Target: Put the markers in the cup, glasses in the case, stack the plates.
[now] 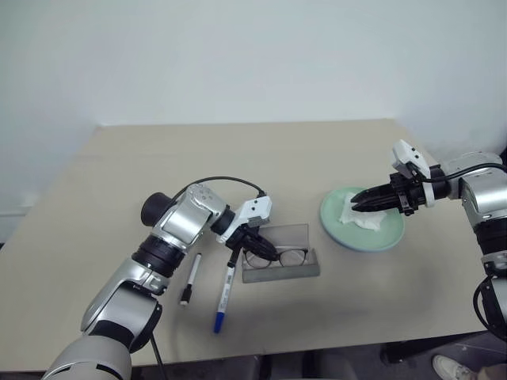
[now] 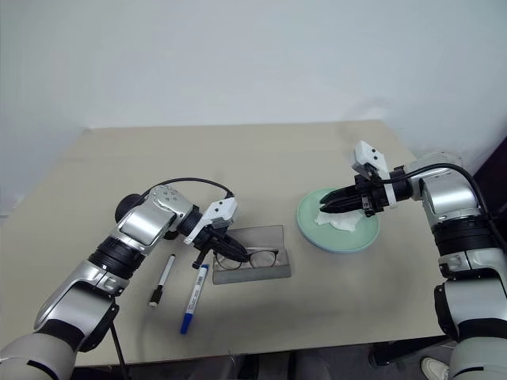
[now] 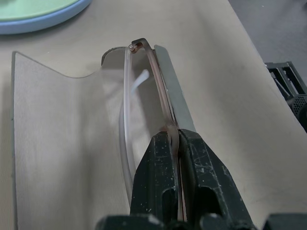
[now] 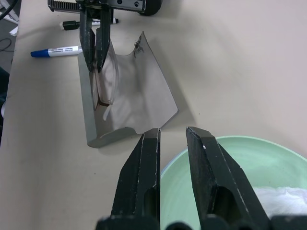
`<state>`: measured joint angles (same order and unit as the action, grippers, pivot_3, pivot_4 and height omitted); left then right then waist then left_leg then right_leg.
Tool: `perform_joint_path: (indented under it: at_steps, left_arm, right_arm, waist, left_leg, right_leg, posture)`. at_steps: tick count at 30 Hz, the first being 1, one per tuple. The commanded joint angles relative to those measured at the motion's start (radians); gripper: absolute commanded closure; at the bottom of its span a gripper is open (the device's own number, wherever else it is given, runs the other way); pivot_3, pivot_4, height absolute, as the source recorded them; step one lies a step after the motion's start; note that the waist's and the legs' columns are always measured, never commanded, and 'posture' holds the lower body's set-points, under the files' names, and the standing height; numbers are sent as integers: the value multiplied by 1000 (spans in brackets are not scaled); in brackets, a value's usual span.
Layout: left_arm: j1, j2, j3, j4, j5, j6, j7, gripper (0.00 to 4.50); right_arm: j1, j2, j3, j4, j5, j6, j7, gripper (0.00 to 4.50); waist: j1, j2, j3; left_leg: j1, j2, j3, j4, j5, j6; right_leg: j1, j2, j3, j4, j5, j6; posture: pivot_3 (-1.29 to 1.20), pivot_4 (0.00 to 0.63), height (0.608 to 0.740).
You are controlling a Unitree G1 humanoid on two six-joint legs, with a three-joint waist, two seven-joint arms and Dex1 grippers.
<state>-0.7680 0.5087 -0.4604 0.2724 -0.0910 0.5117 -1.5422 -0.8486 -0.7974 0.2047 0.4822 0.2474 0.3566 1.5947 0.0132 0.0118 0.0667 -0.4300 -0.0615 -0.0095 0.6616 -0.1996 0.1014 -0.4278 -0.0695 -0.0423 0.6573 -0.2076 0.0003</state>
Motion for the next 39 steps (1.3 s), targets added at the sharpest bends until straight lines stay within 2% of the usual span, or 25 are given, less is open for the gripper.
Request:
perform_joint_path:
  at_steps: [1,4,11,14,16,19,26,30,39]
  left_arm:
    - [-19,4,3,-19,9,17,32,4396]
    - [-23,4,-1,-8,27,-6,61,3799]
    - [-54,-14,71,-44,-21,0,105,1438]
    - [-86,-15,117,-56,-68,36,106,1438]
    - [-129,-22,150,-1,-75,25,137,1438]
    - [-172,-38,177,111,-45,-40,203,2061]
    - [-160,-55,128,316,76,-199,321,4454]
    - [-121,-63,102,324,109,-241,318,4454]
    - [-58,-37,99,164,83,-174,203,4454]
  right_arm:
    - [-7,2,-34,-23,9,-5,-7,3564]
    - [-9,4,-34,-20,7,-6,-8,3564]
    - [-10,5,-33,-18,5,-7,-7,3564]
    - [-11,7,-32,-16,4,-9,-7,3564]
    - [-13,10,-31,-11,2,-11,-9,3564]
    - [-12,15,-30,-12,1,-11,-10,3564]
    - [-15,20,-32,-16,0,-6,-9,3564]
    - [-11,17,-35,-22,2,-2,-9,3564]
    - [-9,16,-34,-26,1,4,-9,3564]
  waist:
    - [0,0,0]
    - [0,0,0]
    - [0,0,0]
    - [0,0,0]
    - [0,0,0]
    - [0,0,0]
    - [0,0,0]
    - [1,0,0]
    - [0,0,0]
  left_leg:
    - [0,0,0,0,0,0]
    - [0,0,0,0,0,0]
    - [0,0,0,0,0,0]
    - [0,0,0,0,0,0]
    - [0,0,0,0,0,0]
    - [0,0,0,0,0,0]
    - [1,0,0,0,0,0]
    - [0,0,0,0,0,0]
    - [0,-1,0,0,0,0]
  right_leg:
    - [0,0,0,0,0,0]
    - [0,0,0,0,0,0]
    - [0,0,0,0,0,0]
    - [0,0,0,0,0,0]
    - [0,0,0,0,0,0]
    - [0,0,0,0,0,0]
    - [0,1,0,0,1,1]
    - [0,0,0,0,4,-4]
    - [0,-1,0,0,4,-4]
  posture:
    - [0,0,735]
    - [0,0,735]
    - [0,0,735]
    - [0,0,735]
    - [0,0,735]
    - [0,0,735]
    - [0,0,735]
    - [0,0,735]
    - [0,0,735]
